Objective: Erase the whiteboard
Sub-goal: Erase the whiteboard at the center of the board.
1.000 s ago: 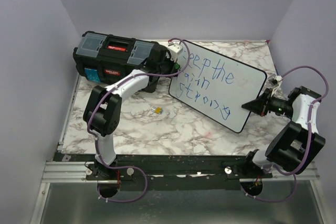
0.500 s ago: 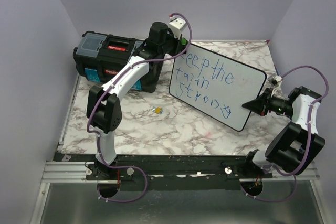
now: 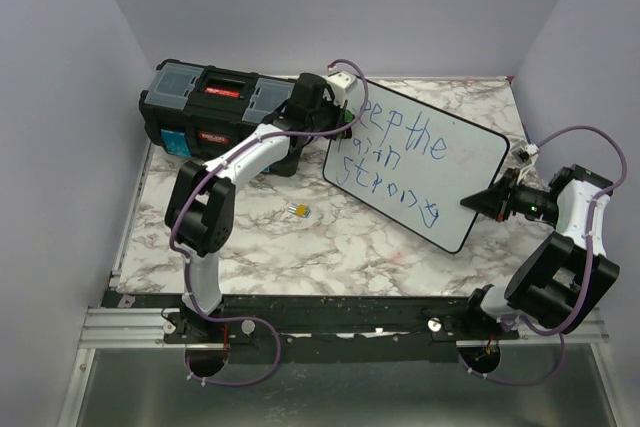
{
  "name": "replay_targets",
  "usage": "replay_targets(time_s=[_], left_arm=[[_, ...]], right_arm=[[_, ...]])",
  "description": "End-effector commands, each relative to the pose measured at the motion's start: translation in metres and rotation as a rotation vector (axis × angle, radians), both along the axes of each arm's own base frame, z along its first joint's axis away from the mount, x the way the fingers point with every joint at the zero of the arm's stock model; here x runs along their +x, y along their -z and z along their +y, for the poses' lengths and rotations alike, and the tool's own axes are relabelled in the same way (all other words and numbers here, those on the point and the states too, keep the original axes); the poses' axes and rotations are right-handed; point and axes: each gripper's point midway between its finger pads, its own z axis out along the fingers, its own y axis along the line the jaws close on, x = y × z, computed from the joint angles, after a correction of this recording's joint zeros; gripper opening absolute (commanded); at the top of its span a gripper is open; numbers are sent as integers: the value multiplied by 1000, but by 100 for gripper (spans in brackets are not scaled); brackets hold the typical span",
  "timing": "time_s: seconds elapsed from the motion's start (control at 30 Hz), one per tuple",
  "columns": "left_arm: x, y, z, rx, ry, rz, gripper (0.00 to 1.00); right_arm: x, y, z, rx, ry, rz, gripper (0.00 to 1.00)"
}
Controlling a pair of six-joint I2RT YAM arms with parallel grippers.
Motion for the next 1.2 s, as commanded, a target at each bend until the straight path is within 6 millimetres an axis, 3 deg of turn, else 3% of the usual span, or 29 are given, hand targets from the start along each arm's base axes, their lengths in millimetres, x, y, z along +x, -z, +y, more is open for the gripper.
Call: replay_targets(time_s=[0.0, 0.17, 0.3, 0.37, 0.6, 0.73, 0.87, 1.07, 1.17], left_arm=[[9, -30, -10, -12, -4, -34, 0], [32, -61, -6, 10, -53, -66, 0], [30, -65, -7, 5, -52, -63, 0], [24, -62, -7, -4, -41, -58, 0], [-12, -15, -6, 1, 1, 25, 0], [-22, -4, -6, 8, 12, 45, 0], [-16, -18, -5, 20, 11, 15, 0], [4, -62, -2, -5, -11, -36, 0], [8, -64, -1, -6, -12, -35, 0]], right_arm=[[7, -12, 1, -50, -27, -146, 1], [7, -12, 2, -50, -27, -147, 1], [7, -13, 2, -53, -27, -151, 1], [6, -13, 2, -52, -27, -150, 1], [5, -13, 2, -52, -26, -151, 0], [5, -14, 3, -49, -25, -153, 1], [5, -14, 3, -49, -26, -155, 1], [6, -15, 3, -44, -23, -153, 1], [6, -15, 3, -42, -22, -150, 1]])
